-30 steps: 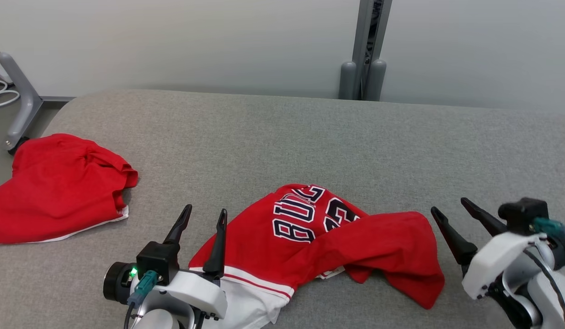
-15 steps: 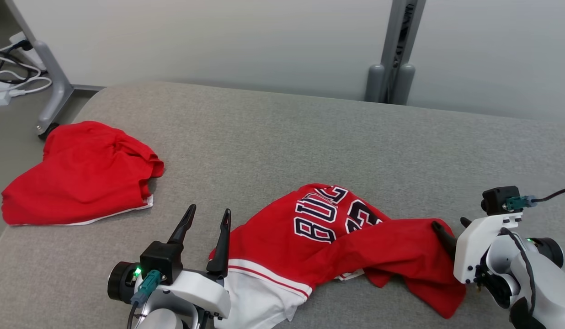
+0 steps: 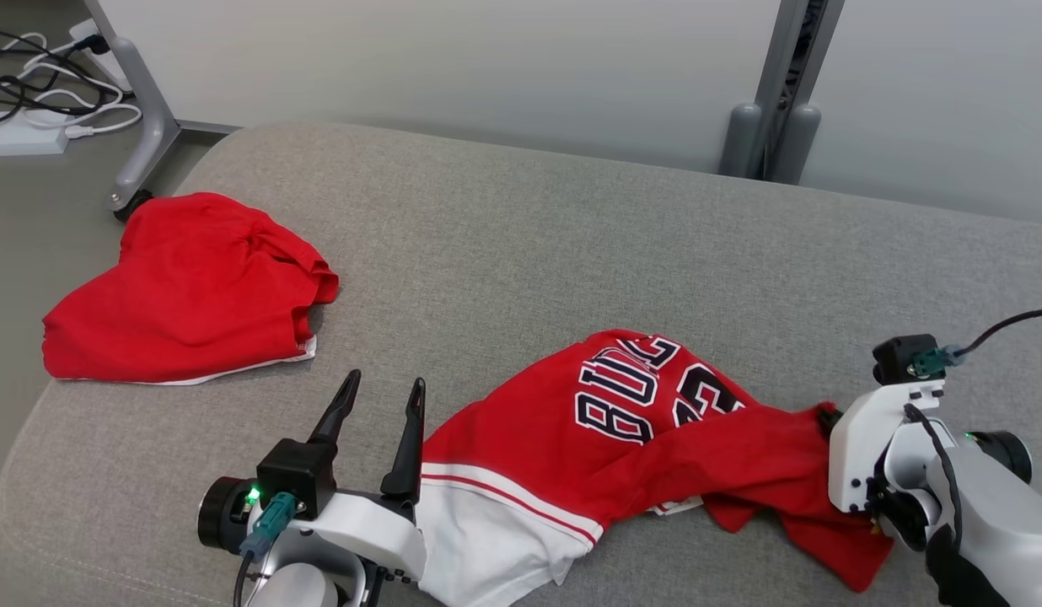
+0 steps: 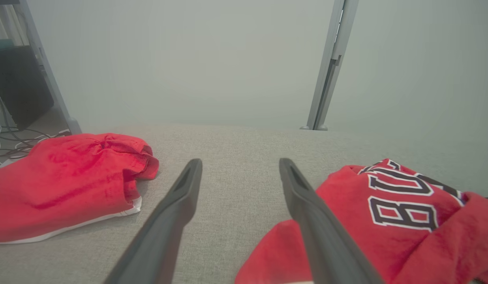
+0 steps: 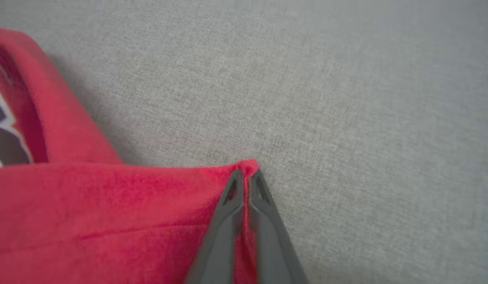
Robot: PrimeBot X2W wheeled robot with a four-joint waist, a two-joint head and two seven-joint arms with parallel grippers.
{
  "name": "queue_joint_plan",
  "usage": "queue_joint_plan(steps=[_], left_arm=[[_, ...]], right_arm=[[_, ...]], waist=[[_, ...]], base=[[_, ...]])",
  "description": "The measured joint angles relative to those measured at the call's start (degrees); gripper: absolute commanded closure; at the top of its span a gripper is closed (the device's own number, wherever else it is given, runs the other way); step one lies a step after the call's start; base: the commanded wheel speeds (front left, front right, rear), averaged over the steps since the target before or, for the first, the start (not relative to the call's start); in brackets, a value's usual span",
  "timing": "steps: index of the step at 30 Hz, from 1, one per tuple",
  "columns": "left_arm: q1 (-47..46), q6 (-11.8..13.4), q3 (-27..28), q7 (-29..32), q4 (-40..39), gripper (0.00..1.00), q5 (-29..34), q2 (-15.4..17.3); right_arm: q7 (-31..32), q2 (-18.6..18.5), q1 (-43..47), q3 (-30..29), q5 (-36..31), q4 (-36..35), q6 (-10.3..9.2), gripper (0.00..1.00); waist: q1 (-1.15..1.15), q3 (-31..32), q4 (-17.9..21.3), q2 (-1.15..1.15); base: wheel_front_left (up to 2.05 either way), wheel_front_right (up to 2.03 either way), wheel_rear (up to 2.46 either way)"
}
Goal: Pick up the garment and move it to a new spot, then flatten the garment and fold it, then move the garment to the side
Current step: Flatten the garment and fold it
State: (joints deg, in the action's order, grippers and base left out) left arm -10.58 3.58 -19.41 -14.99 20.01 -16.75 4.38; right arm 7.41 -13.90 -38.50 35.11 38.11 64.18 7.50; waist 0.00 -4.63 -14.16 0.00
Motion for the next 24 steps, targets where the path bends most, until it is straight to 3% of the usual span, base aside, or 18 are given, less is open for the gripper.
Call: queue_joint_plan(steps=[4, 15, 19, 24], left_arm=[[0.0, -0.1, 0.5, 0.0, -0.1, 0.00, 0.2, -0.1], [-0.2, -0.7, 0.7, 0.0, 0.2, 0.00, 0.9, -0.7], [-0.2, -0.7, 0.7, 0.0, 0.4, 0.00, 1.0, -0.8], [-0.1, -0.7, 1.3, 0.0, 0.7, 0.00, 1.1, -0.9]], right_arm=[[-3.4, -0.6, -3.0, 1.5, 0.3, -1.2, 0.00, 1.00], [-21.0, -2.9, -16.4, 3.2, -3.9, -1.7, 0.00, 1.00], [-22.2, -3.6, -18.8, 2.8, -6.1, -3.4, 0.00, 1.00], [-22.4, -4.9, -14.9, 1.9, -7.0, -13.5, 0.00, 1.00]], waist=[[0.00, -0.4, 0.2, 0.00], [0.00, -0.2, -0.1, 0.00], [0.00, 0.0, -0.3, 0.00], [0.00, 0.6, 0.0, 0.00]], base=[[0.00, 0.00, 0.00], [0.00, 0.00, 0.00], [0.00, 0.00, 0.00], [0.00, 0.00, 0.00]])
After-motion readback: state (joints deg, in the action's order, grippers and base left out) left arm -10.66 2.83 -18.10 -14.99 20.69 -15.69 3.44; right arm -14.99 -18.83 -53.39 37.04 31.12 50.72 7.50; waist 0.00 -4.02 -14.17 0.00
